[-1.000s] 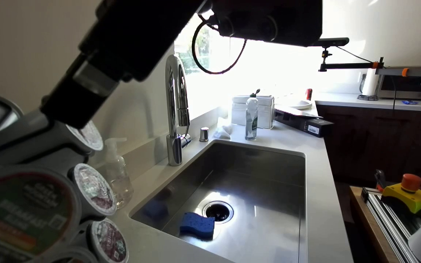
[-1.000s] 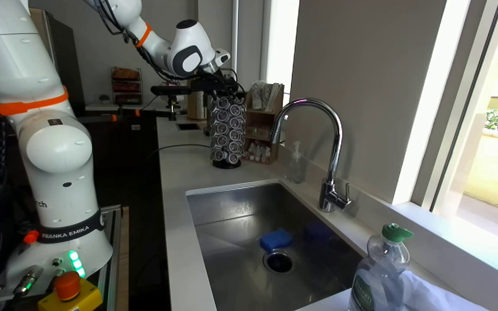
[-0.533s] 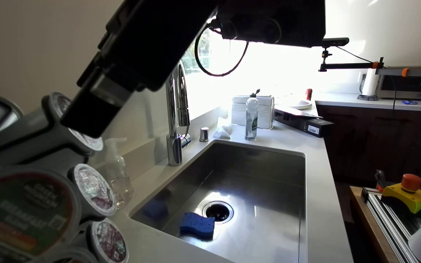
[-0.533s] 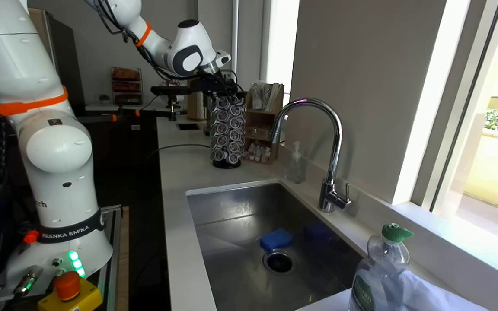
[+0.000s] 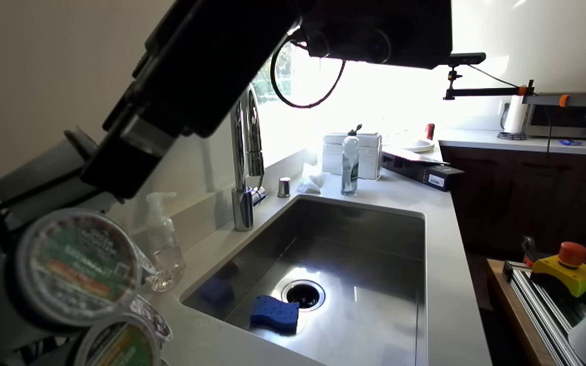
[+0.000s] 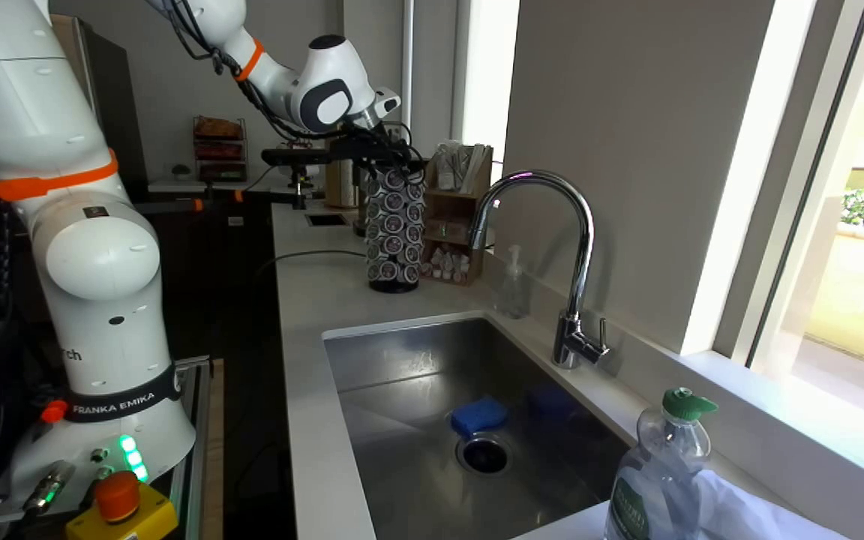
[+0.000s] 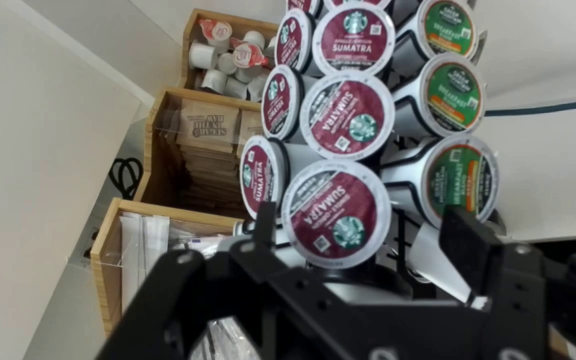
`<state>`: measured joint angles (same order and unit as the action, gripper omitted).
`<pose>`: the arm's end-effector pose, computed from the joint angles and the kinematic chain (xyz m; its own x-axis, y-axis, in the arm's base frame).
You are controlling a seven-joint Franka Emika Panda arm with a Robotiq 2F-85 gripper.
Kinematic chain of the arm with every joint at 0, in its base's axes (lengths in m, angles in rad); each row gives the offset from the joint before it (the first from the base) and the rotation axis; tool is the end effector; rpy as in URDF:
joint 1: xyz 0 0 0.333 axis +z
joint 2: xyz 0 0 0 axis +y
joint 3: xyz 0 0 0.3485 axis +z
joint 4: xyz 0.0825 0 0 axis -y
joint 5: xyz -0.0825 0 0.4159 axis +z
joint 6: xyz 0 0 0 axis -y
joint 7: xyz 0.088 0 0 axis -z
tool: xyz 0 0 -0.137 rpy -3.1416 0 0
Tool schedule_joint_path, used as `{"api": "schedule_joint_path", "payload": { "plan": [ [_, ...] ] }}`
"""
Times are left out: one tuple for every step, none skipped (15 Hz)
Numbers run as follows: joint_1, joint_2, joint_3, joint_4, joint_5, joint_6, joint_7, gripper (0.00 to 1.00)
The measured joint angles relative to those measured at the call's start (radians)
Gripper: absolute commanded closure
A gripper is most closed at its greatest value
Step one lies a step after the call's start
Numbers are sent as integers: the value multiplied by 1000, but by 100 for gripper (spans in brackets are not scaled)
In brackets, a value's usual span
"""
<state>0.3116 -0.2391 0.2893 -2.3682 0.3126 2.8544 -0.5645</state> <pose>0.4589 0.3052 0.4901 0.4147 0.6460 0.6409 0.7399 -0.6493 0.1758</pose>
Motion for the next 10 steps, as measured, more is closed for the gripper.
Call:
{"api": "schedule_joint_path", "payload": {
  "plan": [
    [0,0,0,0,0,0,0,0],
    [0,1,0,0,0,0,0,1],
    [0,2,0,0,0,0,0,4],
    [0,2,0,0,0,0,0,5],
    [0,4,0,0,0,0,0,6],
    [0,5,-1,0,0,0,0,5],
    [0,6,-1,0,1,0,0,5],
    [0,8,-2,0,1,0,0,3],
    [0,9,-2,0,1,0,0,2],
    [0,9,-3,0,2,0,0,1]
  ]
}}
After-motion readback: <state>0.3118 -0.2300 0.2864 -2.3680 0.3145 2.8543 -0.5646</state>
